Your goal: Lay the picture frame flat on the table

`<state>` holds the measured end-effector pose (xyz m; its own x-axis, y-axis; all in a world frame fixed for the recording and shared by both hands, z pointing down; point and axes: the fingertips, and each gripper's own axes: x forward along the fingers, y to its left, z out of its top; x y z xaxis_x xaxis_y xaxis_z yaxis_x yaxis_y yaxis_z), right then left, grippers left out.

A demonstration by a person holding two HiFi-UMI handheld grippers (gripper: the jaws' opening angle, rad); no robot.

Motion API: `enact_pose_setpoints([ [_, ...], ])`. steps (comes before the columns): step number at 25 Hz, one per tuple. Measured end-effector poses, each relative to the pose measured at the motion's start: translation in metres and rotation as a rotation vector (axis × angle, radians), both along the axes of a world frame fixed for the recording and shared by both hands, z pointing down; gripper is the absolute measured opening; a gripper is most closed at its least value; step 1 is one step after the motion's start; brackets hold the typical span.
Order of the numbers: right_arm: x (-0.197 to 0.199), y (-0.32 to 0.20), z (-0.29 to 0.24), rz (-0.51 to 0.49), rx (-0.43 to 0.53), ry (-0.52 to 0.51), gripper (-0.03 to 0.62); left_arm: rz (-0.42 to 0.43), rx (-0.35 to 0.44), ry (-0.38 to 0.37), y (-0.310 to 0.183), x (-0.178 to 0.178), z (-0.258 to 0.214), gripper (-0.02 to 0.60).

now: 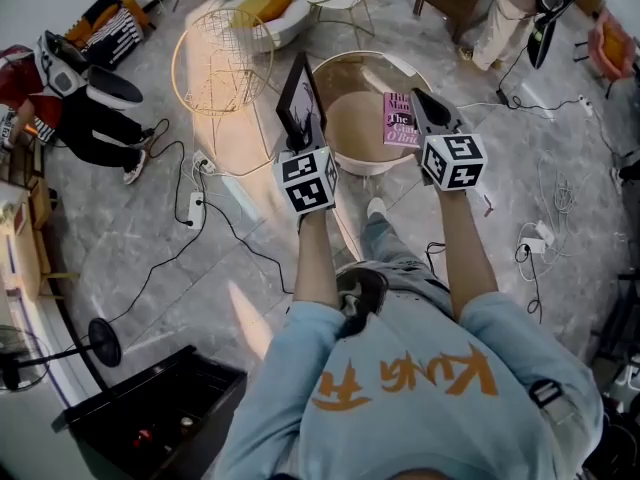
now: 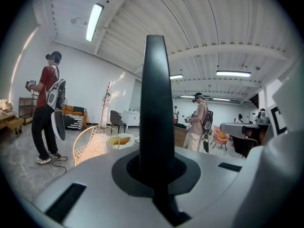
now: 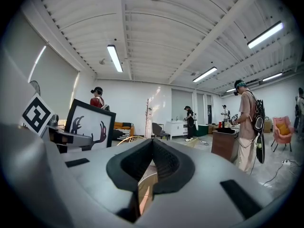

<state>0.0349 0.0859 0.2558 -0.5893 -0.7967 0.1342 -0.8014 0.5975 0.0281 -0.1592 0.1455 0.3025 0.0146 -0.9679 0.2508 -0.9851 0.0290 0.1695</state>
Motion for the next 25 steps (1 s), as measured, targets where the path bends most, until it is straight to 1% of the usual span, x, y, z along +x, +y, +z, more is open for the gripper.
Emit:
enact_pose_setpoints([
  [3, -0.003, -0.017, 0.014, 0.003, -0.029, -0.002, -0.002, 0.008, -0.03, 0.001, -0.015, 0.002, 0.015, 0.026],
  [6, -0.009, -0.033, 0.034, -0.011, -0.075, 0.007, -0.002, -0.007, -0.083, 0.015, -0.031, -0.002, 0.035, 0.026],
  [10, 0.006, -0.08, 0.057, 0.014, -0.136, -0.004, -0.002, -0.011, -0.15, 0.016, -0.071, 0.003, 0.059, 0.026],
  [14, 0.014, -0.124, 0.078, 0.032, -0.191, -0.02, -0.002, 0.004, -0.218, -0.001, -0.108, 0.009, 0.08, 0.026],
  [17, 0.015, -0.156, 0.085, 0.037, -0.211, -0.029, -0.002, 0.014, -0.241, -0.01, -0.137, 0.012, 0.085, 0.026],
  [20, 0.022, -0.193, 0.09, 0.046, -0.223, -0.043, -0.002, 0.041, -0.257, -0.044, -0.172, 0.024, 0.089, 0.026],
  [22, 0.023, -0.216, 0.095, 0.039, -0.223, -0.031, -0.002, 0.057, -0.276, -0.069, -0.195, 0.032, 0.095, 0.026],
  [25, 0.029, -0.248, 0.104, 0.033, -0.24, -0.048, -0.002, 0.07, -0.307, -0.082, -0.226, 0.041, 0.105, 0.026],
])
